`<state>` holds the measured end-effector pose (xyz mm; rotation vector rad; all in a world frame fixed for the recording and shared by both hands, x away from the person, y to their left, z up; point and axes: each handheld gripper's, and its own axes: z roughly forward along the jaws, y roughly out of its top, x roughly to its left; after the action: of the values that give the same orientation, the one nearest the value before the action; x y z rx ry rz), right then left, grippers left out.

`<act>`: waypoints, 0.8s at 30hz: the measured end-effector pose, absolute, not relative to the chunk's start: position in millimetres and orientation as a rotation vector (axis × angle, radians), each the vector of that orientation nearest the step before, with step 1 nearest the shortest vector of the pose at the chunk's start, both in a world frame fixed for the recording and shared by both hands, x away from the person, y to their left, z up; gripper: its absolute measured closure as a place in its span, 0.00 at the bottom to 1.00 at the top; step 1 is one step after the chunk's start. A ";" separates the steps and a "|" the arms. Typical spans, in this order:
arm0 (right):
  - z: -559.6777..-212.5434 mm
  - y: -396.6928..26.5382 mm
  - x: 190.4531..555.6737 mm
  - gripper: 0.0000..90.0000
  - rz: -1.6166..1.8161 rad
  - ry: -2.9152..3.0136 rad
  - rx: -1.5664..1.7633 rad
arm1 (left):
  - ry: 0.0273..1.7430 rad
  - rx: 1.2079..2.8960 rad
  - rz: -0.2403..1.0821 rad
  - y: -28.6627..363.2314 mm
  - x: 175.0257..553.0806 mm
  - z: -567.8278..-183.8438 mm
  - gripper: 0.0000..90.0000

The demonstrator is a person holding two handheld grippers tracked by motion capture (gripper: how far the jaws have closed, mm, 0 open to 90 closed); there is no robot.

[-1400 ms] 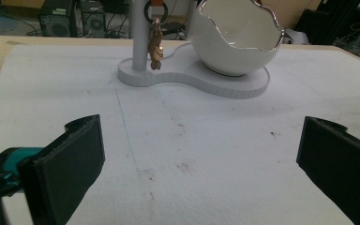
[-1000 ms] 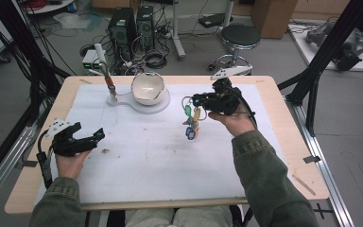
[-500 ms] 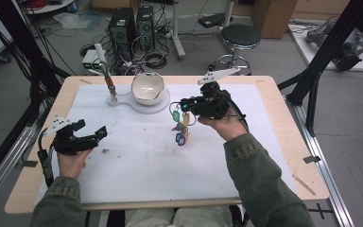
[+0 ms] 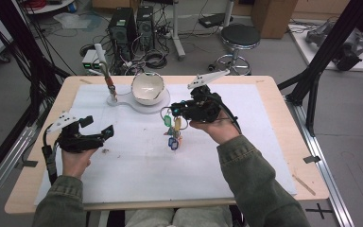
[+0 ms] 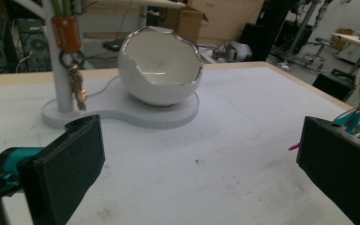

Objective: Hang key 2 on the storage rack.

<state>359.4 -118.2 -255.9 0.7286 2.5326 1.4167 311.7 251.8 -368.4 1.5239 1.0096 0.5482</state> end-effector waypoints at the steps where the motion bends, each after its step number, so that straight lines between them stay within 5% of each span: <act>1: -256.0 -117.0 359.4 0.91 1.416 2.535 0.725 | 0.998 1.526 0.546 248.7 311.1 -366.2 0.02; 24: -232.2 -70.0 350.0 0.91 1.438 2.575 0.591 | 0.849 1.572 0.503 222.6 320.7 -328.7 0.02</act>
<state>350.0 -70.0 -232.2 0.5907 2.5754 1.4381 320.7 222.6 -328.7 1.5720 0.8490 0.5035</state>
